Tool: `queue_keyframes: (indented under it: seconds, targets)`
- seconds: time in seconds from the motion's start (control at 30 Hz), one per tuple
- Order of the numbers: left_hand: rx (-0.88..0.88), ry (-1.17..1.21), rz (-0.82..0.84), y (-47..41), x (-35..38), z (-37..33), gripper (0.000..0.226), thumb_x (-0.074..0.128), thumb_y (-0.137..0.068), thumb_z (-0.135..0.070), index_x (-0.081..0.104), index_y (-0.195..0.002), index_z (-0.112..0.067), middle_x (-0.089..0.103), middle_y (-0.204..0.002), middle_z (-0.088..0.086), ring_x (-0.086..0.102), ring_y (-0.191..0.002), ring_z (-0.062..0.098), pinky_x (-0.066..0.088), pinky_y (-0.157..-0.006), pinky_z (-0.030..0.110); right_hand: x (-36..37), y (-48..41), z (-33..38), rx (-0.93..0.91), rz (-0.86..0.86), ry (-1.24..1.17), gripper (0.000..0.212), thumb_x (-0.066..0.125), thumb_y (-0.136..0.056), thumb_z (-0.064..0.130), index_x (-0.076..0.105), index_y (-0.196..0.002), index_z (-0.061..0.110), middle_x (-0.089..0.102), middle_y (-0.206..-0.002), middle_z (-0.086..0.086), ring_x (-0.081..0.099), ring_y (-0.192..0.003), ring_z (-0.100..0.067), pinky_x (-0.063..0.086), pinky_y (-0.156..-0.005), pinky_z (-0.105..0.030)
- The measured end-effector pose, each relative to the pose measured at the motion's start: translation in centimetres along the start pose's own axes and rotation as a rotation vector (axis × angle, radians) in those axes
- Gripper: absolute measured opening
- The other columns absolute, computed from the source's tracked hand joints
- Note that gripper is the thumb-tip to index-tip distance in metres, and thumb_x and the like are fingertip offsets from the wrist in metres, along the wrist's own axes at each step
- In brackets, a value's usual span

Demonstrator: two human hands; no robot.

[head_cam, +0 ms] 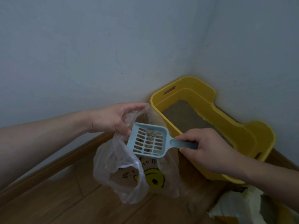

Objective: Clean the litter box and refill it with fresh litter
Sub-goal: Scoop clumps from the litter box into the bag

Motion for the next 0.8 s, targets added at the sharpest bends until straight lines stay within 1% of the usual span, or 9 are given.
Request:
queue_keyframes:
  seconds: [0.1, 0.17, 0.23, 0.33, 0.47, 0.53, 0.63, 0.73, 0.8]
  targets:
    - [-0.005, 0.025, 0.006, 0.4, -0.1, 0.0, 0.092, 0.064, -0.074, 0.024, 0.038, -0.139, -0.036, 0.036, -0.150, -0.015, 0.059, -0.122, 0.012, 0.053, -0.097, 0.042, 0.2, -0.3, 1.3, -0.072, 0.002, 0.060, 0.031, 0.071, -0.086, 0.024, 0.073, -0.116, 0.032, 0.065, -0.090, 0.018, 0.060, -0.080, -0.001, 0.045, -0.064, -0.017]
    - [-0.009, 0.027, 0.000, 0.6, -0.2, 0.1, 0.092, 0.060, -0.075, 0.027, 0.038, -0.139, -0.035, 0.036, -0.150, -0.014, 0.060, -0.121, 0.012, 0.054, -0.096, 0.040, 0.3, -0.3, 2.3, -0.134, -0.006, 0.125, 0.031, 0.069, -0.086, 0.025, 0.073, -0.116, 0.030, 0.066, -0.087, 0.011, 0.059, -0.075, -0.006, 0.047, -0.062, -0.022]
    - [-0.014, 0.023, -0.004, 0.8, -0.2, 0.1, 0.092, 0.059, -0.075, 0.027, 0.038, -0.139, -0.036, 0.038, -0.148, -0.017, 0.061, -0.120, 0.012, 0.054, -0.095, 0.039, 0.4, -0.3, 3.1, -0.204, -0.015, 0.197, 0.027, 0.067, -0.084, 0.023, 0.076, -0.110, 0.026, 0.067, -0.084, 0.007, 0.058, -0.071, -0.008, 0.049, -0.060, -0.027]
    - [-0.010, -0.011, 0.011, 1.1, -0.1, 0.0, 0.091, 0.062, -0.076, 0.023, 0.038, -0.138, -0.039, 0.041, -0.146, -0.020, 0.059, -0.121, 0.009, 0.052, -0.098, 0.041, 0.9, 0.0, 3.9, -0.289, -0.040, 0.282, 0.027, 0.064, -0.081, 0.023, 0.076, -0.106, 0.020, 0.068, -0.085, 0.003, 0.061, -0.070, -0.012, 0.053, -0.059, -0.031]
    - [-0.003, -0.031, 0.013, 1.3, 0.0, 0.0, 0.090, 0.066, -0.073, 0.018, 0.038, -0.138, -0.038, 0.038, -0.149, -0.018, 0.054, -0.125, 0.004, 0.050, -0.102, 0.038, 2.0, 0.6, 4.7, -0.399, -0.044, 0.422, 0.027, 0.057, -0.083, 0.023, 0.073, -0.102, 0.012, 0.065, -0.086, -0.002, 0.063, -0.067, -0.019, 0.056, -0.053, -0.036]
    - [-0.005, -0.040, 0.009, 1.3, 0.0, 0.1, 0.093, 0.068, -0.066, 0.009, 0.038, -0.142, -0.036, 0.038, -0.151, -0.015, 0.053, -0.128, 0.009, 0.049, -0.103, 0.042, 2.2, 0.7, 4.8, -0.431, -0.055, 0.480, 0.025, 0.060, -0.082, 0.021, 0.071, -0.101, 0.009, 0.064, -0.086, -0.004, 0.062, -0.068, -0.021, 0.056, -0.052, -0.037]
    - [-0.014, -0.053, 0.000, 1.1, -0.1, 0.2, 0.097, 0.067, -0.064, 0.007, 0.036, -0.147, -0.031, 0.039, -0.151, -0.013, 0.052, -0.130, 0.017, 0.044, -0.106, 0.052, 2.8, 0.8, 4.8, -0.494, -0.042, 0.556, 0.025, 0.070, -0.081, 0.014, 0.070, -0.105, 0.006, 0.064, -0.087, -0.007, 0.062, -0.068, -0.022, 0.056, -0.052, -0.036]
    - [-0.026, -0.065, -0.003, 0.8, 0.0, 0.3, 0.099, 0.068, -0.063, 0.005, 0.034, -0.148, -0.032, 0.034, -0.154, -0.014, 0.048, -0.132, 0.010, 0.042, -0.108, 0.050, 2.9, 0.9, 4.5, -0.514, -0.043, 0.562, 0.027, 0.070, -0.083, 0.013, 0.069, -0.108, 0.003, 0.064, -0.089, -0.009, 0.062, -0.069, -0.024, 0.056, -0.050, -0.037]
    - [-0.026, -0.082, -0.009, 0.7, 0.0, 0.4, 0.100, 0.068, -0.063, 0.003, 0.032, -0.149, -0.031, 0.030, -0.156, -0.014, 0.046, -0.134, 0.013, 0.041, -0.109, 0.051, 2.9, 0.9, 4.3, -0.517, -0.029, 0.571, 0.027, 0.068, -0.084, 0.014, 0.068, -0.109, 0.004, 0.064, -0.090, -0.009, 0.062, -0.070, -0.023, 0.056, -0.050, -0.037]
Point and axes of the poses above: each hand's wrist, its own y-axis away from the middle knuckle, its own x-axis out of the palm, z = x × y, the point moved 3 cm from there along -y, towards the middle knuckle
